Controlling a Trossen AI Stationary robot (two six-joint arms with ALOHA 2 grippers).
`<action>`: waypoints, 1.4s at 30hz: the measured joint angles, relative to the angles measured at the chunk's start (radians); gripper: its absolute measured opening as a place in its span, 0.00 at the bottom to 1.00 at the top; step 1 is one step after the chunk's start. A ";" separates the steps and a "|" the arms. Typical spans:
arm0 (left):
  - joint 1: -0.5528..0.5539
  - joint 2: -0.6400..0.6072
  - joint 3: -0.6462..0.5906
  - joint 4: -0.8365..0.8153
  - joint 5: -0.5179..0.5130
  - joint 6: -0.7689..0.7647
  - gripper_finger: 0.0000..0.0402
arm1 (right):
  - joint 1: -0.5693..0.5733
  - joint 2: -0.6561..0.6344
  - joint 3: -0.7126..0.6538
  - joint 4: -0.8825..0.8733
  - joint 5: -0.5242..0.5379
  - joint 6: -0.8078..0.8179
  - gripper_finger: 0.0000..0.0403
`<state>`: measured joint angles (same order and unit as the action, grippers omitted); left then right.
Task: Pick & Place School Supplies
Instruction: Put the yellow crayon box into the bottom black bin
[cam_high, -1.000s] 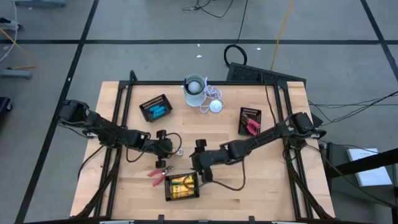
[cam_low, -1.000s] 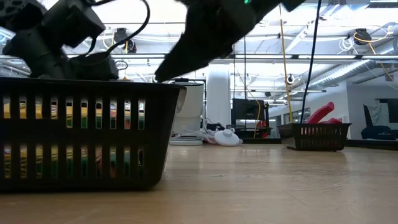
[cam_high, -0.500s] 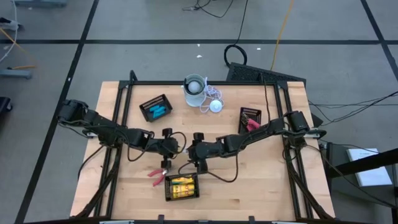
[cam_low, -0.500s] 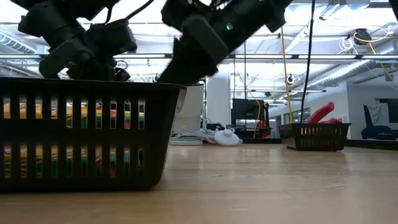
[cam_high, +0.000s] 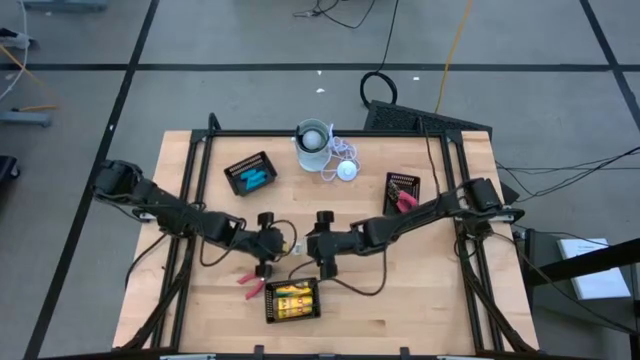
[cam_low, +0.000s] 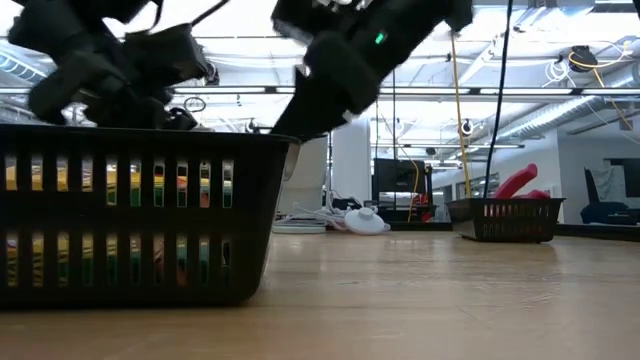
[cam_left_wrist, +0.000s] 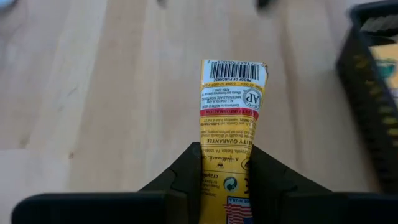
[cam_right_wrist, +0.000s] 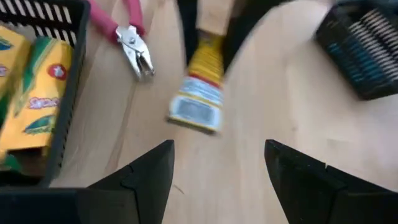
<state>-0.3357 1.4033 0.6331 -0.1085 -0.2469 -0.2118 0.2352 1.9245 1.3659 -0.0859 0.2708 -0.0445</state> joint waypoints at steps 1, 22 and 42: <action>-0.016 0.000 0.000 -0.001 -0.009 -0.011 0.23 | 0.008 -0.013 0.000 -0.019 0.028 -0.010 0.60; -0.224 0.017 0.155 -0.046 -0.121 -0.183 0.23 | 0.090 -0.716 -0.754 0.514 0.207 -0.007 0.60; -0.293 0.311 0.359 -0.130 -0.013 -0.415 0.23 | 0.180 -0.793 -0.836 0.516 0.334 -0.002 0.60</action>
<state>-0.6292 1.7138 0.9921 -0.2384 -0.2596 -0.6271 0.4152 1.1316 0.5302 0.4301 0.6044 -0.0463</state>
